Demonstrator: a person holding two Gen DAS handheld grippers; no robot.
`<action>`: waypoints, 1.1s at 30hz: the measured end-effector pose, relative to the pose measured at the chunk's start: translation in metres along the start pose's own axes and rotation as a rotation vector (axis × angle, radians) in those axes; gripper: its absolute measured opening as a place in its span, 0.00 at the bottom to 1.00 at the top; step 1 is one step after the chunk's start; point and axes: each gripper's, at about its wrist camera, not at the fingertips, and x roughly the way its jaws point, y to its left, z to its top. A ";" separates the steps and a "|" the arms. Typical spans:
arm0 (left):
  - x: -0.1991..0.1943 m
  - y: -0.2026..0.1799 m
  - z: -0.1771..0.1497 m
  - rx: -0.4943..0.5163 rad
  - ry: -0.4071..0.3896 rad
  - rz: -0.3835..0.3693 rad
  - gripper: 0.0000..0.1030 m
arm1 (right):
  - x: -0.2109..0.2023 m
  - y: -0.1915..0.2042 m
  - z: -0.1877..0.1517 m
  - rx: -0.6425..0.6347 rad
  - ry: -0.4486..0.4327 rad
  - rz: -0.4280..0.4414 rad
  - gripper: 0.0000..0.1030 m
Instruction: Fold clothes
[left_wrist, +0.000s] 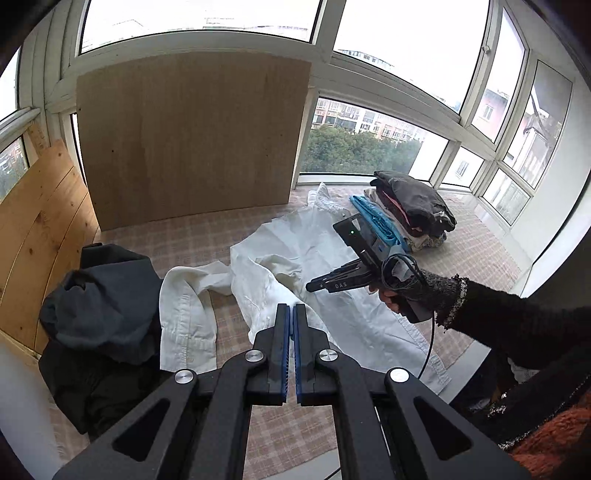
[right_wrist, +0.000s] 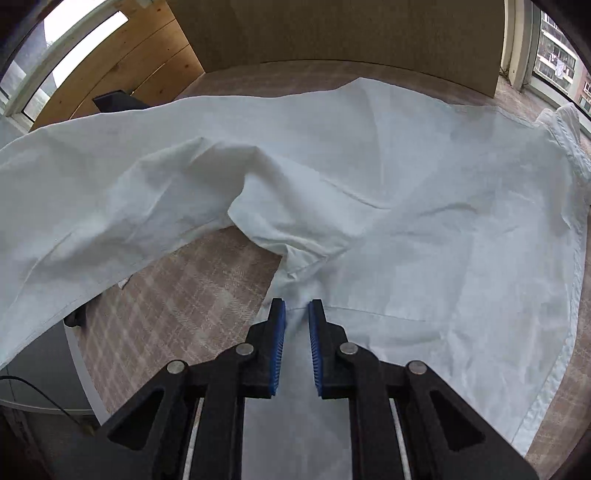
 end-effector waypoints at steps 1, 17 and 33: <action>-0.002 -0.005 0.004 0.001 -0.009 -0.008 0.01 | 0.006 0.001 0.001 -0.006 0.003 -0.003 0.11; 0.091 -0.187 -0.029 0.256 0.190 -0.331 0.01 | -0.109 -0.089 -0.073 0.070 -0.053 -0.062 0.11; 0.156 -0.238 -0.075 0.329 0.364 -0.361 0.01 | -0.075 -0.036 -0.126 -0.069 0.082 0.098 0.12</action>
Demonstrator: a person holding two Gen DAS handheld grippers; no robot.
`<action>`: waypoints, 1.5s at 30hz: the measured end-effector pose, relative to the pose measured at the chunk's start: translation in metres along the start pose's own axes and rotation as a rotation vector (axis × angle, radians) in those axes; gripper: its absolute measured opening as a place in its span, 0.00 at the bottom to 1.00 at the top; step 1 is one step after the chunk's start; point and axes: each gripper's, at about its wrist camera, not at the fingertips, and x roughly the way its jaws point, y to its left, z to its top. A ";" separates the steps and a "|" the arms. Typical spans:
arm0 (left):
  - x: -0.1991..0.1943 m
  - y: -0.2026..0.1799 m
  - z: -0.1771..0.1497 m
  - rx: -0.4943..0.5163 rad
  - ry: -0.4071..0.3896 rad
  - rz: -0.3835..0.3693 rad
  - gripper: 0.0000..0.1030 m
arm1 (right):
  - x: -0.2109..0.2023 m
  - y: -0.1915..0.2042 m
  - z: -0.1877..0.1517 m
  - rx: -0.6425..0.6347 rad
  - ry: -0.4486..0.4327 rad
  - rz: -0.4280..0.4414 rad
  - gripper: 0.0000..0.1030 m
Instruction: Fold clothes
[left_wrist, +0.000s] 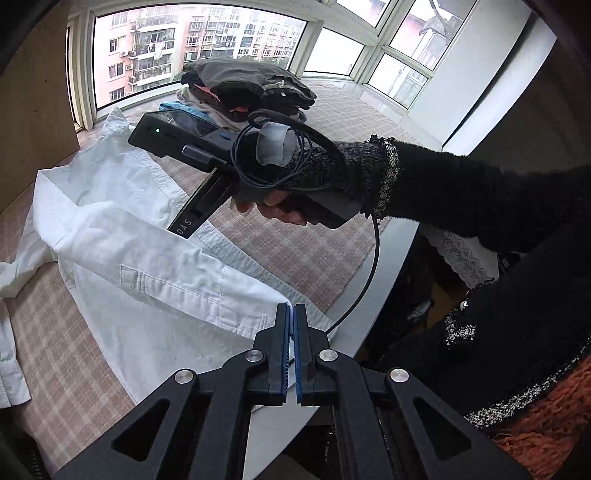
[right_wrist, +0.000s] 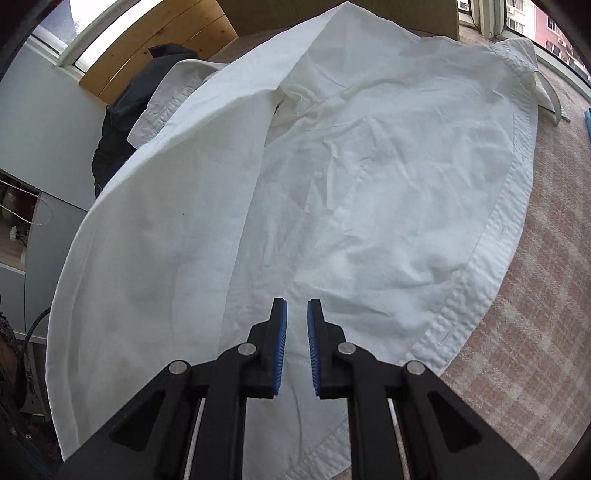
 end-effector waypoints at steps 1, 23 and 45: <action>0.003 -0.003 0.000 0.012 0.010 -0.001 0.02 | -0.004 0.001 0.002 -0.001 -0.015 -0.022 0.12; 0.031 0.065 -0.080 -0.336 0.024 0.162 0.16 | 0.023 0.003 0.051 -0.070 0.060 -0.013 0.43; 0.062 0.052 -0.072 -0.350 0.073 0.250 0.03 | -0.009 0.000 0.034 -0.134 0.035 0.039 0.17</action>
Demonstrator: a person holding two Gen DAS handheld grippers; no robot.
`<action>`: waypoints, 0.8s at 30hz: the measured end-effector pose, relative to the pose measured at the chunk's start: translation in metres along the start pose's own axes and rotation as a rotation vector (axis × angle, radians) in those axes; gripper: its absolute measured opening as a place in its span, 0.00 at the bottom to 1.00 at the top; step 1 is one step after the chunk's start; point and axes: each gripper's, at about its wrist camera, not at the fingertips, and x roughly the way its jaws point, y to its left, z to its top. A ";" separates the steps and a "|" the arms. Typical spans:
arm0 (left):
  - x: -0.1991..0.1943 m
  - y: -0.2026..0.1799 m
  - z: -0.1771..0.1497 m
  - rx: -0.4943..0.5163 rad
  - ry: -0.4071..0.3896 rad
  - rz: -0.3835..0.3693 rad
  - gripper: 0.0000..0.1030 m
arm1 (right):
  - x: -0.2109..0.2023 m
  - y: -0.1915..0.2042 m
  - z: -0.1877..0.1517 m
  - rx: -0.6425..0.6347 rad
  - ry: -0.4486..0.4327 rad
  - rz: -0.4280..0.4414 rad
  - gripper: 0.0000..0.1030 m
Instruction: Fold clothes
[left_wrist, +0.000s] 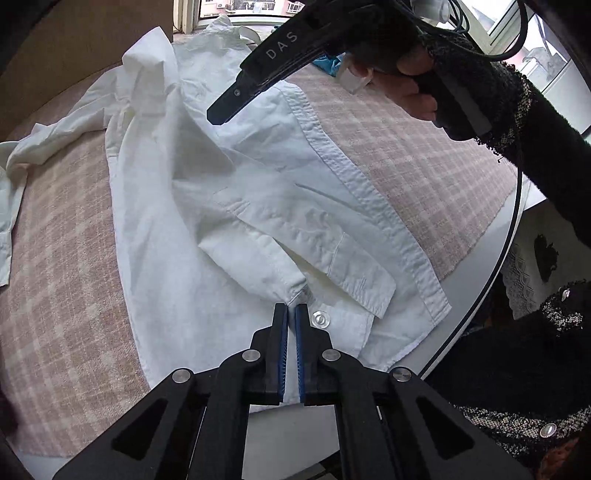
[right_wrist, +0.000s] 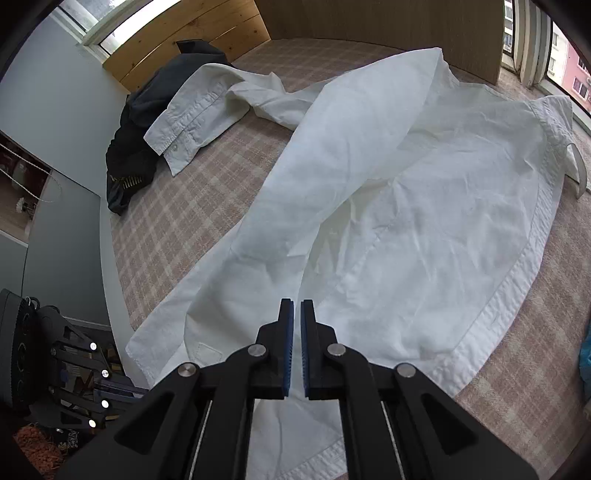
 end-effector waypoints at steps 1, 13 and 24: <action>-0.007 0.002 -0.003 -0.005 -0.007 0.009 0.03 | 0.001 -0.002 -0.001 0.019 0.018 0.005 0.38; 0.001 0.019 -0.021 -0.030 0.036 0.039 0.03 | 0.041 0.034 -0.022 -0.029 0.058 -0.020 0.49; -0.004 0.017 -0.019 -0.002 0.019 0.035 0.03 | 0.010 0.037 -0.036 -0.021 0.050 0.000 0.01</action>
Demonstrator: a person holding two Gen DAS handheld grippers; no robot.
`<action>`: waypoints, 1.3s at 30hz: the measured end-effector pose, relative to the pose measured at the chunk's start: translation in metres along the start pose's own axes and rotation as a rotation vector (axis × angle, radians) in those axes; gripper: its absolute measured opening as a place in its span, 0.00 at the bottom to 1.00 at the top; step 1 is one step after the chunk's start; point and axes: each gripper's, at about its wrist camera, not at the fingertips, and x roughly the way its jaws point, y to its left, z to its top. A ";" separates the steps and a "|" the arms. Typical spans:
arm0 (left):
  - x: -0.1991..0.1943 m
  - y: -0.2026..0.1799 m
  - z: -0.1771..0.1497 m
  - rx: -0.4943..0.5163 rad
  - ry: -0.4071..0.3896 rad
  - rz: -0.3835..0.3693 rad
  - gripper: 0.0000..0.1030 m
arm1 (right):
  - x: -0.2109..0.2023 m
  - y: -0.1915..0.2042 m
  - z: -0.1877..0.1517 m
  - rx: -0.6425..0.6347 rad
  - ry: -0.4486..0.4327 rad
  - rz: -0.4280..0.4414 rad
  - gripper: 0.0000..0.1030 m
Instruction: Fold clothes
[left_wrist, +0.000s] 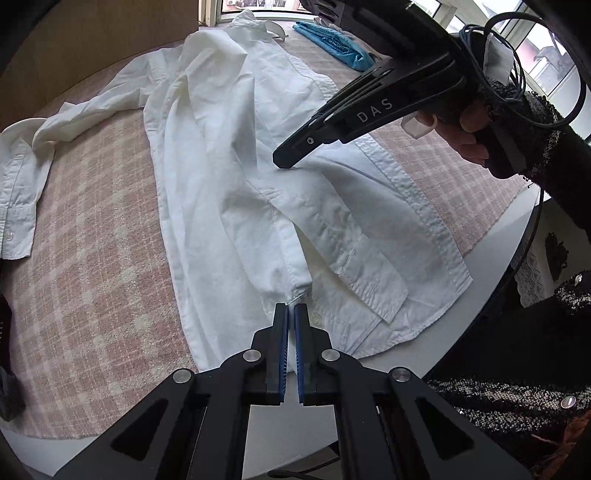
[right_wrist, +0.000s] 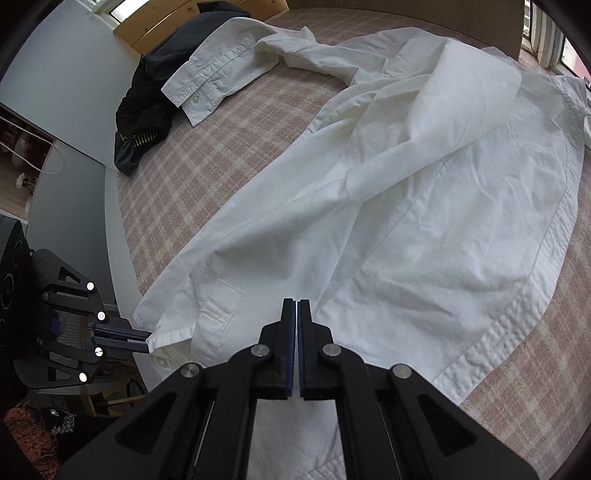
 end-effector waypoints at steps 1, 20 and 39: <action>-0.004 -0.002 0.000 0.004 -0.008 0.002 0.03 | -0.010 0.000 -0.002 0.001 -0.006 -0.004 0.01; -0.032 -0.041 0.033 0.090 -0.055 0.129 0.17 | -0.041 -0.097 0.075 0.186 -0.122 -0.119 0.28; 0.011 -0.010 0.071 0.039 -0.016 -0.004 0.00 | -0.012 -0.161 0.147 0.280 -0.139 -0.036 0.45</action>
